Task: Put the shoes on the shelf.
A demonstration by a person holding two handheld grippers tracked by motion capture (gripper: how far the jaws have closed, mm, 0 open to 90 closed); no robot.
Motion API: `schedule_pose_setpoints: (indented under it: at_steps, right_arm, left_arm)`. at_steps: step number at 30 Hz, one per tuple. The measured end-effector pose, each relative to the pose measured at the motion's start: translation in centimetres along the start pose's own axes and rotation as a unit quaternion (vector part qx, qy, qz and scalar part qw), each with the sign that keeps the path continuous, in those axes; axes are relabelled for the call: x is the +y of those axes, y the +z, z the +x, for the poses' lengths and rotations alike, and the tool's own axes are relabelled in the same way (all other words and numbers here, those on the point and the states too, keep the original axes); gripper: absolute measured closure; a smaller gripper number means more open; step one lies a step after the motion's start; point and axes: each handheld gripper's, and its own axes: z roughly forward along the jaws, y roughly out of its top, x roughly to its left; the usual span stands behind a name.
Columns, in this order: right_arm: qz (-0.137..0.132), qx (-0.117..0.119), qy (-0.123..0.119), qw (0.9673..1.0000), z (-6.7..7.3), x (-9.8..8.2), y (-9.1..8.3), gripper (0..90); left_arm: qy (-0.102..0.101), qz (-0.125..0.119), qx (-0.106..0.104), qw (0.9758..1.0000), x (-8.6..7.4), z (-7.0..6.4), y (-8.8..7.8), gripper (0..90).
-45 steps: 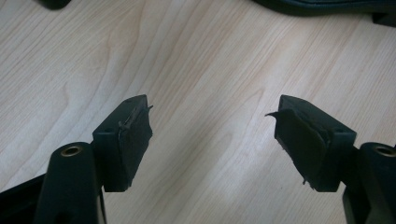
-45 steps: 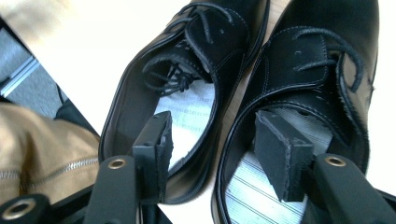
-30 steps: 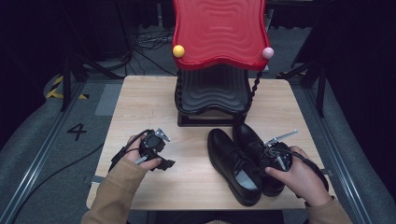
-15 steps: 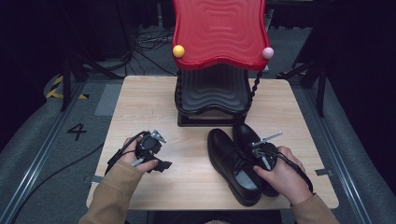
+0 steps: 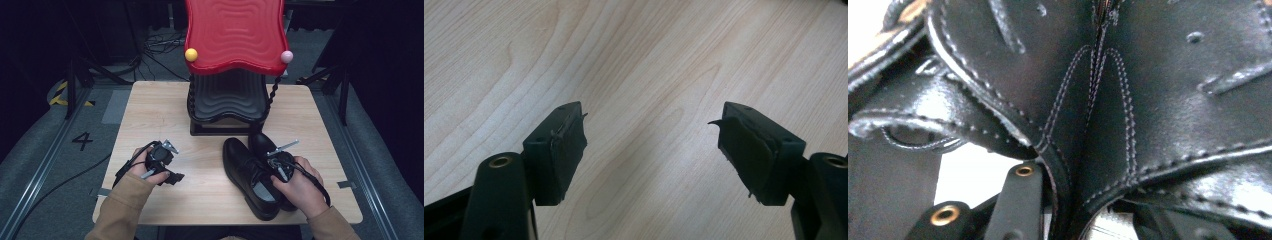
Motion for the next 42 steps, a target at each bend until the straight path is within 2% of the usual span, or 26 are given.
schedule_pose_setpoints:
  at_steps: [3,7,13,17,22,26,27,28,29,31,32,37,39,40,42]
  right_arm:
    - [0.004,0.000,0.009,1.0000,0.0,0.1,0.0,77.0]
    - [0.014,-0.001,0.021,0.9997,0.0,0.4,-0.1,78.4]
    - [0.033,-0.005,0.021,0.9992,0.0,0.9,-0.2,80.4]
    - [0.036,-0.007,0.028,0.9989,-0.5,1.1,-0.4,81.9]
    - [0.054,-0.005,0.025,0.9982,-0.6,1.4,-1.2,82.0]
    - [0.055,0.004,0.022,0.9982,-0.6,1.6,-2.9,82.0]
    - [0.055,0.004,0.022,0.9982,-0.6,1.6,-2.9,82.0]
    - [0.054,0.011,0.022,0.9983,-0.7,1.7,-4.1,81.9]
    - [0.054,0.011,0.022,0.9983,-0.7,1.7,-4.1,81.9]
    - [0.045,0.021,0.030,0.9983,-0.9,1.9,-6.0,81.8]
    - [0.043,0.023,0.031,0.9983,-1.0,2.0,-6.5,81.8]
    - [0.030,0.018,0.031,0.9989,-1.0,2.4,-9.2,81.7]
    - [0.031,0.017,0.027,0.9990,-1.1,2.5,-9.6,81.6]
    - [0.036,0.016,0.027,0.9989,-1.2,2.8,-10.5,81.6]
    - [0.036,0.017,0.027,0.9988,-1.3,2.9,-10.7,81.7]
  left_arm:
    - [-0.003,0.000,0.002,1.0000,-0.1,0.0,-0.1,27.7]
    - [-0.016,-0.015,0.006,0.9997,-0.4,0.3,-1.0,27.8]
    - [-0.022,-0.029,0.011,0.9993,-0.7,0.5,-1.8,27.8]
    - [-0.023,-0.028,0.008,0.9993,-0.8,0.7,-1.7,27.8]
    - [-0.030,-0.031,0.008,0.9990,-1.2,1.2,-2.0,27.8]
    - [-0.044,-0.042,0.015,0.9981,-1.6,1.5,-2.5,27.8]
    - [-0.044,-0.042,0.015,0.9981,-1.6,1.5,-2.5,27.7]
    - [-0.044,-0.042,0.015,0.9981,-1.6,1.5,-2.5,27.7]
    - [-0.044,-0.042,0.016,0.9980,-1.6,1.5,-2.6,27.7]
    - [-0.045,-0.044,0.015,0.9979,-1.6,1.5,-2.6,27.7]
    - [-0.048,-0.045,0.015,0.9978,-1.6,1.5,-2.6,27.7]
    - [-0.048,-0.048,0.014,0.9976,-1.8,1.6,-3.0,27.8]
    - [-0.051,-0.050,0.014,0.9973,-1.8,1.6,-3.0,27.7]
    - [-0.053,-0.052,0.015,0.9971,-1.9,1.7,-3.1,27.7]
    - [-0.053,-0.054,0.015,0.9970,-2.0,1.8,-3.2,27.8]
